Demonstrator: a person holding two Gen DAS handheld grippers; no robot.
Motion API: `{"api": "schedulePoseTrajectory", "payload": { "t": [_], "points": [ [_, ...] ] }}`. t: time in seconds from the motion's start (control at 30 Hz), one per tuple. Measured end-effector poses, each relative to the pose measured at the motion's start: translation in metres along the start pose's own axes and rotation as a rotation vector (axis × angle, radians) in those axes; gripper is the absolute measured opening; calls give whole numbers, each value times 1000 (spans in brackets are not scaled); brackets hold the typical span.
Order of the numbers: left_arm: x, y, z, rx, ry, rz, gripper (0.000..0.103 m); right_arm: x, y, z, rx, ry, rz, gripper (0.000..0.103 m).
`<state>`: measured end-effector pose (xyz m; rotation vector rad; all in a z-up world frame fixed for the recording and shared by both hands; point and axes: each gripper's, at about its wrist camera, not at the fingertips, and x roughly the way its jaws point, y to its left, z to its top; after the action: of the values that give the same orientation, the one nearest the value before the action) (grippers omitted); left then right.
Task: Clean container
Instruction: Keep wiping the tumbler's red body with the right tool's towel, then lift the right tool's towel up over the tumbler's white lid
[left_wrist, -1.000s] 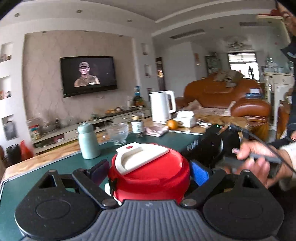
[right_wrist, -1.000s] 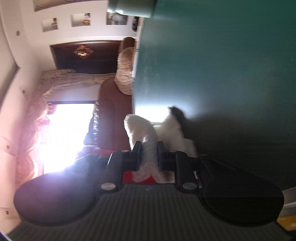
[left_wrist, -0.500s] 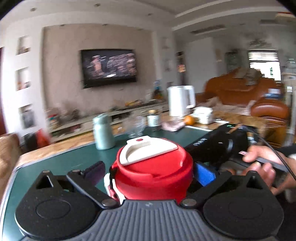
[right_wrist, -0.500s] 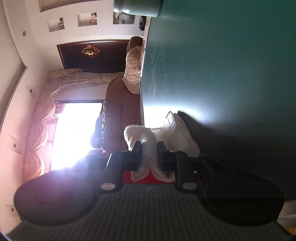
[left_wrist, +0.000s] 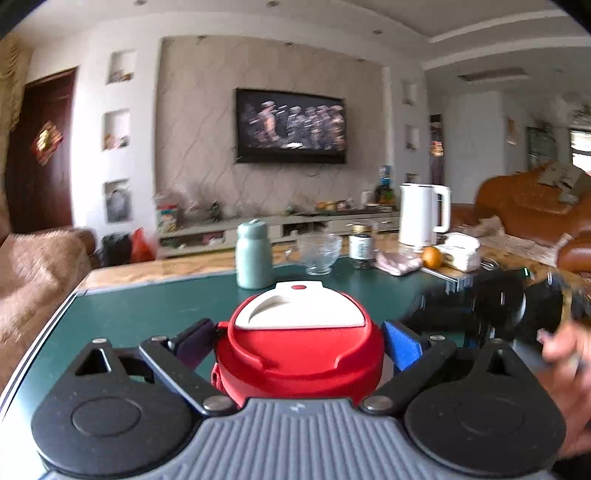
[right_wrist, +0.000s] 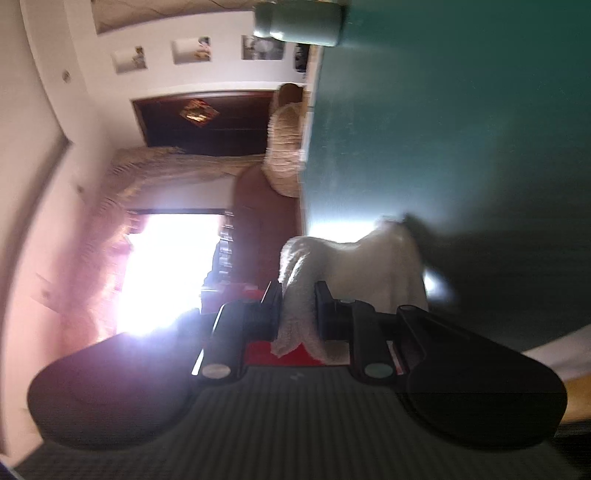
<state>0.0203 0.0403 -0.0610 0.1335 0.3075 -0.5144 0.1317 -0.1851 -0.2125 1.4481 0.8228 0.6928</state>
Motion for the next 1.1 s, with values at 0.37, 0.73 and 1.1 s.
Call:
{"api": "schedulePoseTrajectory", "payload": {
  "t": [0.37,0.73,1.1],
  "points": [
    [-1,47,-10,92,-89,-293,97,7,-36,12,81,36,-69,24],
    [9,50,-10,111,-63,-381,98,13,-47,18,111,73,-42,24],
    [8,12,-34,-25,-34,-137,103,-32,-12,-6,-44,-23,-38,25]
  ]
}}
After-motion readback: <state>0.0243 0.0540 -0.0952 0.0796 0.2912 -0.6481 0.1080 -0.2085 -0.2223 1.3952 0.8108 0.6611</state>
